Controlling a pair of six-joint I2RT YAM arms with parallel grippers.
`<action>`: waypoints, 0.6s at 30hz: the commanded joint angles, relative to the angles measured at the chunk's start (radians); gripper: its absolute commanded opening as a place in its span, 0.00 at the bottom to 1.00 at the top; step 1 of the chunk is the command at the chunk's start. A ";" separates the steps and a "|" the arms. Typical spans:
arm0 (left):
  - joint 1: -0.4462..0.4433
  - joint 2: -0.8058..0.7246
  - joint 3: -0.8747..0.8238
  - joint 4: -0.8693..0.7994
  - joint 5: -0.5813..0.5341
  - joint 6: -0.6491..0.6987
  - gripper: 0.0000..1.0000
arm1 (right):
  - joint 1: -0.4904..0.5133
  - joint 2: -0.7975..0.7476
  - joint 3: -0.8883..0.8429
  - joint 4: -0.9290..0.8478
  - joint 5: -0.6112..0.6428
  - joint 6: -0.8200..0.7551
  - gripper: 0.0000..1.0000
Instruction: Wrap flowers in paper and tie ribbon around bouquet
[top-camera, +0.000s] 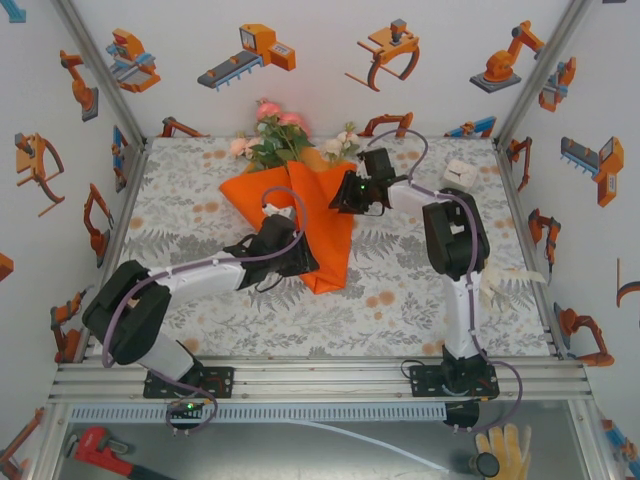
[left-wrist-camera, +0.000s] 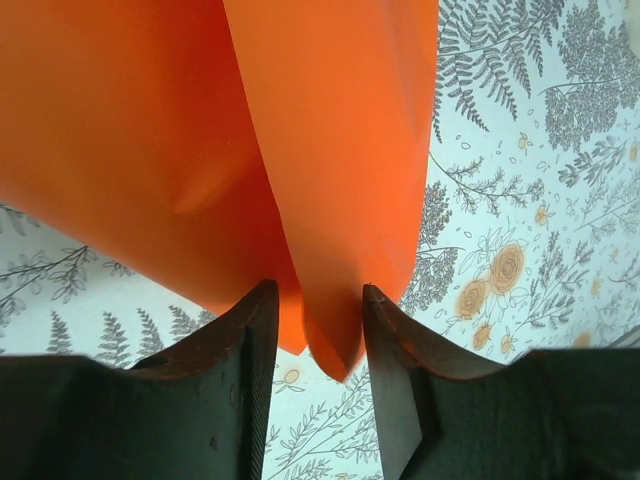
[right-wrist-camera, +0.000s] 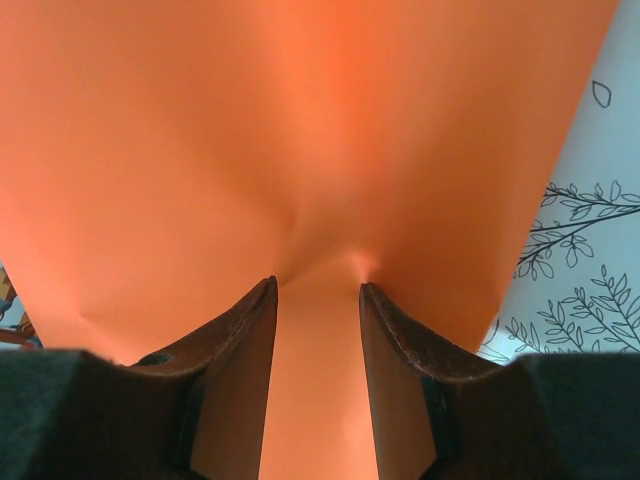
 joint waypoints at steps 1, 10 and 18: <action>-0.004 -0.120 0.021 -0.112 -0.132 0.072 0.45 | -0.004 0.002 0.030 -0.019 0.058 -0.047 0.39; 0.216 -0.197 0.134 -0.380 -0.214 0.034 0.39 | 0.002 0.002 0.060 -0.037 0.030 -0.050 0.39; 0.321 0.082 0.239 -0.243 0.055 0.071 0.31 | 0.021 -0.072 -0.030 0.037 0.029 -0.026 0.39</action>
